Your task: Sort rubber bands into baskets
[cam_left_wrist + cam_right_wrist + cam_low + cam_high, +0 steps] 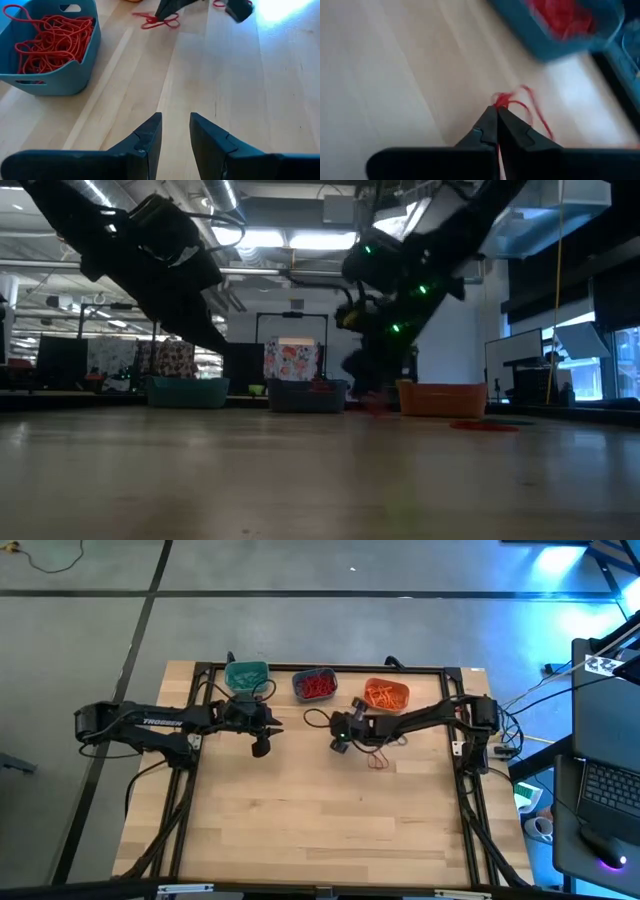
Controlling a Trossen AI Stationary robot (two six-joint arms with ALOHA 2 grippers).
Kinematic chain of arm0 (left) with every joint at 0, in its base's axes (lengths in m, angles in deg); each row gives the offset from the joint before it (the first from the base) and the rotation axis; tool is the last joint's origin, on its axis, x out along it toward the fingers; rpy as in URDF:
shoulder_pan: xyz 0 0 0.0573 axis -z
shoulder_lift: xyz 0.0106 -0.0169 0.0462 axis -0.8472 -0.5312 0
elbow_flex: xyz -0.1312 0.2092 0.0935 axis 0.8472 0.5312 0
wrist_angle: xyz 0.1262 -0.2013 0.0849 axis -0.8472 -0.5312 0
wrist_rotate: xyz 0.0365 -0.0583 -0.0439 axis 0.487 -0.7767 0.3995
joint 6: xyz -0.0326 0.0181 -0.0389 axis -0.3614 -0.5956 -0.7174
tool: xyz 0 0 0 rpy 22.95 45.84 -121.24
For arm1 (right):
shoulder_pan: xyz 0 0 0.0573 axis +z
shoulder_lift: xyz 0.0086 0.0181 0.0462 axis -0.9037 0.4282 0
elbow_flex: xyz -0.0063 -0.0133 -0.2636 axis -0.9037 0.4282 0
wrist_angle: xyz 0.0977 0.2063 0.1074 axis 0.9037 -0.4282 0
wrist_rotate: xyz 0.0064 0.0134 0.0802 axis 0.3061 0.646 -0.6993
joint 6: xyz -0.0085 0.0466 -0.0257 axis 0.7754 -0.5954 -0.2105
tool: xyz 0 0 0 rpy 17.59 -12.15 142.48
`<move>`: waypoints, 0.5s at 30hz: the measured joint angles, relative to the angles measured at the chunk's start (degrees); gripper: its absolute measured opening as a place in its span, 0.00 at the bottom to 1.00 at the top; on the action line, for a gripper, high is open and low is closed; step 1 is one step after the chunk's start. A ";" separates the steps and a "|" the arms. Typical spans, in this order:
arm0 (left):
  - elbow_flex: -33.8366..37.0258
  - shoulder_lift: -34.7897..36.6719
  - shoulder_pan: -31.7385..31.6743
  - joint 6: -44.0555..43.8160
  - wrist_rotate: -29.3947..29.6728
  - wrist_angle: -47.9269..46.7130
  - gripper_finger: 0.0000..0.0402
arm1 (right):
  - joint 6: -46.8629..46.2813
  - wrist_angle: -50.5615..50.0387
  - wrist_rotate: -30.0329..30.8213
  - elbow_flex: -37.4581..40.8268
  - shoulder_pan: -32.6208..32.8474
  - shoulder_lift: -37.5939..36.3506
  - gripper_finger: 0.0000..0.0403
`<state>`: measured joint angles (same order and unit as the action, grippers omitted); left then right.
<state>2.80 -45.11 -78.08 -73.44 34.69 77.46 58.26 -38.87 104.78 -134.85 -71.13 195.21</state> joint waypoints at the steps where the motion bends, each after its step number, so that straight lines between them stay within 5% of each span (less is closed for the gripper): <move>1: 0.00 0.00 0.00 0.00 0.00 -0.05 0.24 | 1.54 -1.18 -0.70 -1.42 -0.01 -0.04 0.02; 15: 0.00 0.00 0.00 -0.02 0.00 -0.09 0.24 | 13.21 0.53 -6.18 -16.72 -4.78 -0.17 0.01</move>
<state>2.80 -45.11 -78.08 -73.46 34.69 77.36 71.47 -38.34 98.60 -151.56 -75.91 195.04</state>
